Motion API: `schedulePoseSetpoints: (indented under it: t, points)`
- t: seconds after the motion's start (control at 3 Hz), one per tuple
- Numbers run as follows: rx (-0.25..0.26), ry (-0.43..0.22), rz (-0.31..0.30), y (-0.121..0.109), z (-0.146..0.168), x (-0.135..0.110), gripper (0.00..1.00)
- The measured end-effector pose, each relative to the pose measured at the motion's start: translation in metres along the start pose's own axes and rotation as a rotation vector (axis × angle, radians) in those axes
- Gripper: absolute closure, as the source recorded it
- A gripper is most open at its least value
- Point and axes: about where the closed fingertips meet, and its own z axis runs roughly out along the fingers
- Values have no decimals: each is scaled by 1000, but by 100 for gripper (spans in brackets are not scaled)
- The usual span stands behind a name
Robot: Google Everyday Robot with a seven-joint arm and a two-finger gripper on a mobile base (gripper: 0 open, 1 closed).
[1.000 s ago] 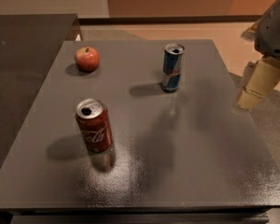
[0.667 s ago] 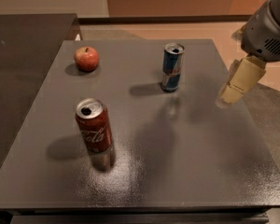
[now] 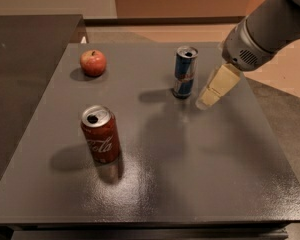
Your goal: Knock redbull can over
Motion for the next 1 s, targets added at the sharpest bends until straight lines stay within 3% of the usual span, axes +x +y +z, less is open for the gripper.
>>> schedulePoseSetpoints:
  t: [0.33, 1.0]
  points:
    - [-25, -58, 16, -8, 25, -20, 0]
    - [-49, -137, 53, -21, 42, -47, 0]
